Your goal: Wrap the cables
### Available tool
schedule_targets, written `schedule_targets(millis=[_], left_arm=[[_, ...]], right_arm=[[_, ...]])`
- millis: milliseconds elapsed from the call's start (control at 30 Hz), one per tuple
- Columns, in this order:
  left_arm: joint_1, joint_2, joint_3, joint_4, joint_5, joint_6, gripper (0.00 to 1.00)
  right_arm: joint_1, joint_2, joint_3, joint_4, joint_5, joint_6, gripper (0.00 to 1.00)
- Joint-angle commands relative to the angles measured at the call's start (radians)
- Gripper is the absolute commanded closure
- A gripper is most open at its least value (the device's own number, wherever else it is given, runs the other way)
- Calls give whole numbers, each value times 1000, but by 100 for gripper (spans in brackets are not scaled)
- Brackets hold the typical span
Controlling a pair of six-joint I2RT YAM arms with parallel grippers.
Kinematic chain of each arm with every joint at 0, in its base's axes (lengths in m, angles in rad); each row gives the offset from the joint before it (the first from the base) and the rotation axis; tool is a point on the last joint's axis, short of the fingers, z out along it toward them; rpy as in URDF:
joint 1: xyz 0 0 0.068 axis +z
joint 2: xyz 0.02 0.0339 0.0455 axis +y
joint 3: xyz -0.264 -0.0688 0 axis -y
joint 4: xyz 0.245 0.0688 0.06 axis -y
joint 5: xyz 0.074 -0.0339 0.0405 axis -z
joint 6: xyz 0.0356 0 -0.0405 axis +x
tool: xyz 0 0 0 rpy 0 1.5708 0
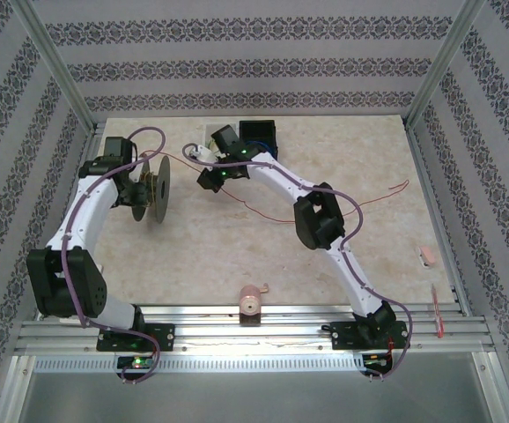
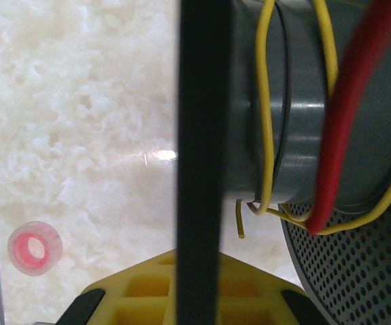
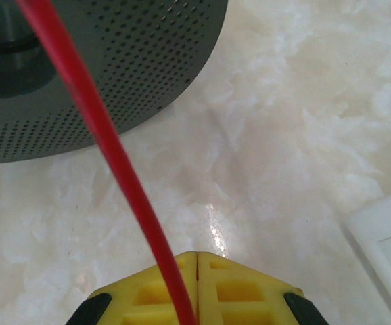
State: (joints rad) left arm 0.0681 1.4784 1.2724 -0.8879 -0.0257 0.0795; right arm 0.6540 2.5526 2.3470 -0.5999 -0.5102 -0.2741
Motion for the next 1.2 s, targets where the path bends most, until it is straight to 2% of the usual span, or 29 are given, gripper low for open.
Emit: schedule_targets(millis=[0,400,633,833,1000,1167], left_arm=[[19,-5,48,-1,-13,24,100],[37,23,54,9,17,29,100],[39,40,50,33,40,35,100],[38,54,54,35,45,36,91],[39,53,71,20,35,27,77],[48,54,104,-13,31,19,70]], right_arm=[[13,25,62,-35,56,-40,100],[33,65,120,-105,172,-96,100],[45,73,132,-115,196,-112,100],[49,85,149,-123,210,-114,100],[51,90,161,-127,218,-115,100],[51,91,167,-129,233,-119,100]])
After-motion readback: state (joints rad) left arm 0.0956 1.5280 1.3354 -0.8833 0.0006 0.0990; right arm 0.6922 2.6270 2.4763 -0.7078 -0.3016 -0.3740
